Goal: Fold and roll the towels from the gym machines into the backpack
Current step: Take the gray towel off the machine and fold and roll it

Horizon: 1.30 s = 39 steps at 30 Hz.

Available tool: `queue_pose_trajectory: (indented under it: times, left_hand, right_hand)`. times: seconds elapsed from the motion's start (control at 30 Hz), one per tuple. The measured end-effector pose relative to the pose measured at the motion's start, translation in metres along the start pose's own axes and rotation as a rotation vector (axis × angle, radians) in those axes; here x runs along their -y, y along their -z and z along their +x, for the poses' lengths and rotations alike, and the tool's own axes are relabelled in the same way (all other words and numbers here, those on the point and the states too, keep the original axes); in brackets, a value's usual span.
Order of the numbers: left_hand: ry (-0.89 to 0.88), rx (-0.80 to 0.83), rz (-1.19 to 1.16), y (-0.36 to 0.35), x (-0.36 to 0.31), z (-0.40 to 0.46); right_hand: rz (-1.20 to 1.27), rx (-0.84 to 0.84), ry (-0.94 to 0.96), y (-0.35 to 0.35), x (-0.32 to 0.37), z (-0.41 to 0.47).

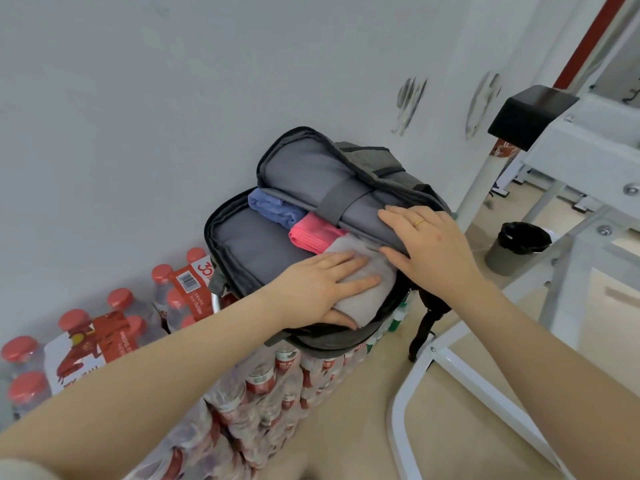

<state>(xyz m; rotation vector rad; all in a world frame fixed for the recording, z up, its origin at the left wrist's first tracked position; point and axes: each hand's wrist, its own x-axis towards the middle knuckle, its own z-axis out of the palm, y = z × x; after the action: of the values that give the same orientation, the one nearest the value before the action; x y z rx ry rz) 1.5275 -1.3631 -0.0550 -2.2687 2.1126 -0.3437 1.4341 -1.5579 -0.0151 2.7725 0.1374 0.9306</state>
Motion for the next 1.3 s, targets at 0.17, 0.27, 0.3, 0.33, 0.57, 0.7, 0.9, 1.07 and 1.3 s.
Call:
queue_pose_trajectory:
  times: [0.17, 0.27, 0.3, 0.33, 0.57, 0.7, 0.9, 1.07, 1.3]
  left_hand:
    - [0.064, 0.085, 0.017, 0.005, 0.008, 0.036]
    - [0.132, 0.109, -0.033, 0.001, 0.004, 0.052]
    - [0.184, 0.168, -0.028, 0.000, 0.004, 0.057]
    - [0.226, 0.219, -0.019, 0.000, 0.004, 0.061]
    - [0.086, 0.040, 0.004, 0.008, 0.007, 0.011]
    - [0.041, -0.020, -0.031, 0.007, 0.011, -0.024]
    - [0.187, 0.233, -0.130, 0.003, -0.003, -0.011]
    - [0.299, 0.343, -0.118, 0.005, 0.003, 0.006]
    - [0.249, 0.022, 0.028, 0.032, 0.006, -0.072]
  right_hand:
    - [0.006, -0.001, -0.004, 0.002, 0.002, 0.000]
    - [0.021, 0.019, -0.022, 0.003, 0.002, -0.001]
    - [0.024, 0.029, -0.024, 0.003, 0.002, -0.002]
    - [0.027, 0.040, -0.027, 0.004, 0.003, -0.002]
    - [0.092, 0.073, -0.048, -0.001, 0.010, -0.007]
    - [0.089, 0.093, -0.049, -0.007, 0.020, -0.012]
    - [0.044, 0.108, -0.015, -0.011, 0.021, -0.017]
    - [0.006, 0.166, -0.017, -0.011, 0.022, -0.017]
    - [-0.033, 0.025, 0.111, 0.015, 0.065, 0.000]
